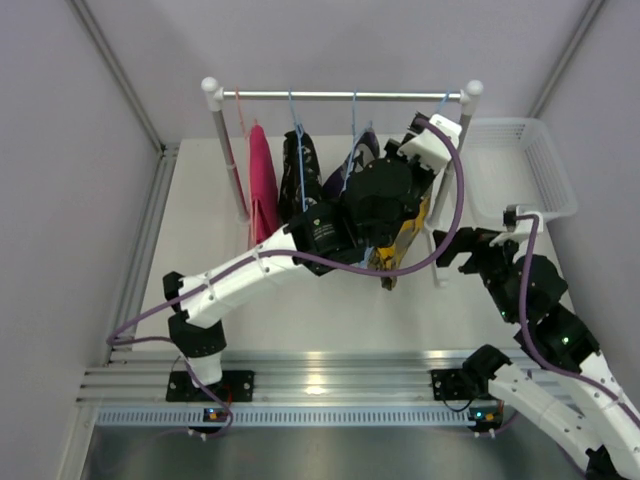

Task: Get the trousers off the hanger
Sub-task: Pick up the hanger from the clothesline, then remove the trousers from the hanger.

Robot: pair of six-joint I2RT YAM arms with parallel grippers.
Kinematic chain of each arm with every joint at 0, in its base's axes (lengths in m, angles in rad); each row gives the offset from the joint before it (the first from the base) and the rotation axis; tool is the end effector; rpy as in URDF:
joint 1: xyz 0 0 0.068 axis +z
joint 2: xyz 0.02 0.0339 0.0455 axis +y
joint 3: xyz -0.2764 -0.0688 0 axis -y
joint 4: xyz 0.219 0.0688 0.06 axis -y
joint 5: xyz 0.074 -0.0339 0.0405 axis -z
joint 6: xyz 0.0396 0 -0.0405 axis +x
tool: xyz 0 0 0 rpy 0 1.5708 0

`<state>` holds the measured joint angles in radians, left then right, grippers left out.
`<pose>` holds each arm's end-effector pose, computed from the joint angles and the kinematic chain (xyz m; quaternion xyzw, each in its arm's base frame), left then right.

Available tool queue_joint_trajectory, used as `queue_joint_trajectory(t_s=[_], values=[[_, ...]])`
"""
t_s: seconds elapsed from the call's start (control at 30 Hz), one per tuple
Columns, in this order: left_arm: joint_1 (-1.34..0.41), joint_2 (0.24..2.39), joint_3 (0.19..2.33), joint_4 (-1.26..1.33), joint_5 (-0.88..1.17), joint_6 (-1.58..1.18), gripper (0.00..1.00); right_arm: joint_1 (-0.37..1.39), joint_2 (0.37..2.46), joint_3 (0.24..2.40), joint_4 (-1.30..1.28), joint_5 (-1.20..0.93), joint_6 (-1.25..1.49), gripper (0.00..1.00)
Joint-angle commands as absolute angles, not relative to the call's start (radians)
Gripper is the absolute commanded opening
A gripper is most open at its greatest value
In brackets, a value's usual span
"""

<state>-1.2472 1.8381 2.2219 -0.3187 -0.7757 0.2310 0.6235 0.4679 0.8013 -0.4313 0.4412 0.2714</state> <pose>0.1457 -0.3473 0.5244 0.2224 0.6537 -0.1027 0.7160 0.0666 0.0271 0.3558 0.0181 0.7375 0.1374 0.6610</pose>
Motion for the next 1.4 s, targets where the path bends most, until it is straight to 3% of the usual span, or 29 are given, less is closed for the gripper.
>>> queue_joint_trajectory(t_s=[0.0,0.47,0.9,1.37], values=[[-1.285,1.700,2.215,-0.195,-0.793,0.236,0.00,0.641,0.450,0.888,-0.503,0.293,0.307,0.98],[-1.335,1.603,2.069,-0.209,-0.773,0.175,0.00,0.640,0.488,1.002,-0.549,0.127,0.443,0.98],[-1.401,1.557,2.017,-0.213,-0.756,0.153,0.00,0.641,0.641,1.028,-0.540,0.287,0.434,0.98],[-1.405,1.621,1.988,-0.109,-0.844,0.221,0.00,0.641,0.546,0.996,-0.540,-0.066,0.385,0.95]])
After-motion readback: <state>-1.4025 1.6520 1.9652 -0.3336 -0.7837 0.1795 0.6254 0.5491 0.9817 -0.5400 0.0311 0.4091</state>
